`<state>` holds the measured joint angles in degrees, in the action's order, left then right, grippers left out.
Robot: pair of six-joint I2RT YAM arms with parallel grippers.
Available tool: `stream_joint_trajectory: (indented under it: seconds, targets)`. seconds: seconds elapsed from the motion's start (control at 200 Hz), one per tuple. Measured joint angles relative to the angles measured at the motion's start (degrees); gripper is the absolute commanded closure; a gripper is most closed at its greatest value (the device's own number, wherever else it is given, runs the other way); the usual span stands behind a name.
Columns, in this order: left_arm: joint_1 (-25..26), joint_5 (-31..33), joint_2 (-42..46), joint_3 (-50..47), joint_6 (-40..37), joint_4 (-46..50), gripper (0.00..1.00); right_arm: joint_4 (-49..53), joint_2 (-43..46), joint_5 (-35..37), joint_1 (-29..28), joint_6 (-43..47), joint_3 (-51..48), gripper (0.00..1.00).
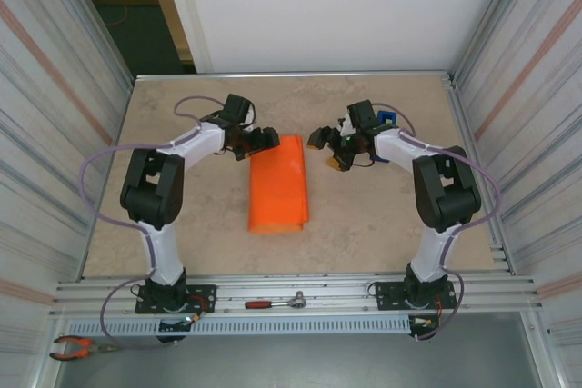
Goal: Wrap the gift box in paper
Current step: Rotate the gift box at the center of the table.
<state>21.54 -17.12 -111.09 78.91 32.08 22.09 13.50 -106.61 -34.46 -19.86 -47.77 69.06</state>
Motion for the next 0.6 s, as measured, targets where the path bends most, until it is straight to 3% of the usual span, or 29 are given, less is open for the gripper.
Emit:
stream_joint_trajectory:
  seconds: [0.266,0.426,0.601]
  targets:
    - [3.56,-0.83,-1.09,1.22,2.8,-3.76,0.16,-1.05,-5.62,-0.2,-3.65,-2.64,6.69,0.19]
    - [1.84,-1.18,-1.07,0.55,3.76,-5.75,0.16,-1.38,-8.74,-0.11,-4.28,-3.26,10.84,0.25]
    - [-0.87,-2.49,1.11,-2.45,3.78,-6.95,0.15,-1.25,-10.4,0.07,-4.39,-3.19,12.92,0.2]
